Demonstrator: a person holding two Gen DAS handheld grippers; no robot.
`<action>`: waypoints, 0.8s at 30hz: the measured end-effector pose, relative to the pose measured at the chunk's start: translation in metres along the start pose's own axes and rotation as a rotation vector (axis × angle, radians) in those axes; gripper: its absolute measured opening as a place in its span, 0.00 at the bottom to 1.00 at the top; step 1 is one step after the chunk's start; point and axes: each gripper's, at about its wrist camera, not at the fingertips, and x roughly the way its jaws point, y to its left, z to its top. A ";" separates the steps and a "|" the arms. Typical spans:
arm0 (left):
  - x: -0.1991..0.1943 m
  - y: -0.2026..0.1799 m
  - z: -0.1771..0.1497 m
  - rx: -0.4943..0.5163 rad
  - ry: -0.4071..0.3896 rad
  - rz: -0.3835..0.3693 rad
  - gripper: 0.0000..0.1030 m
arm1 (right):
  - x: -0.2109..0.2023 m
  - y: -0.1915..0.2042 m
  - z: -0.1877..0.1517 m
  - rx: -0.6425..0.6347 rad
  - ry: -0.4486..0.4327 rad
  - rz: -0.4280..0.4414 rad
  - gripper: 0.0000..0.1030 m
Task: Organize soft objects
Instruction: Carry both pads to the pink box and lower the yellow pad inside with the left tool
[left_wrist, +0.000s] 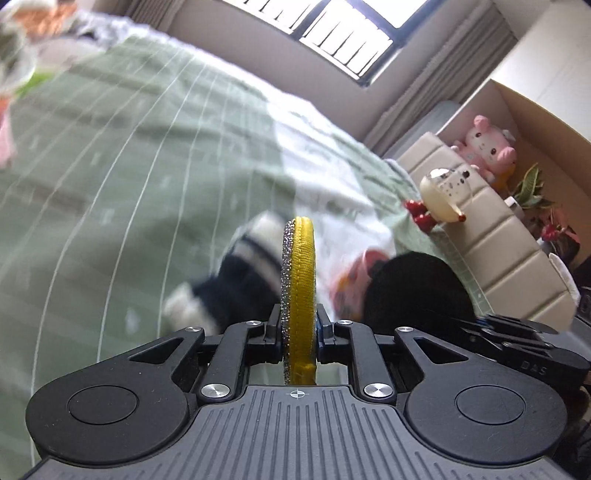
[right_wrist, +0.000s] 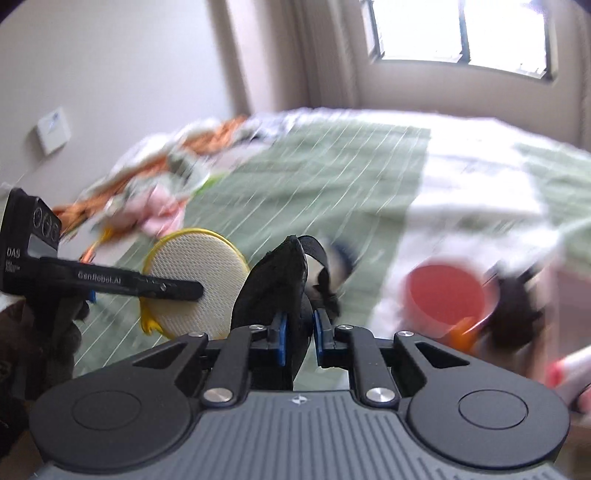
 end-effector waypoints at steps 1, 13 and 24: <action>0.004 -0.008 0.014 0.014 -0.023 0.005 0.17 | -0.009 -0.007 0.007 -0.001 -0.028 -0.026 0.14; 0.110 -0.138 0.076 0.041 0.044 -0.176 0.17 | -0.111 -0.133 0.020 0.069 -0.206 -0.403 0.14; 0.253 -0.266 0.017 0.128 0.340 -0.347 0.22 | -0.138 -0.238 -0.003 0.230 -0.187 -0.484 0.23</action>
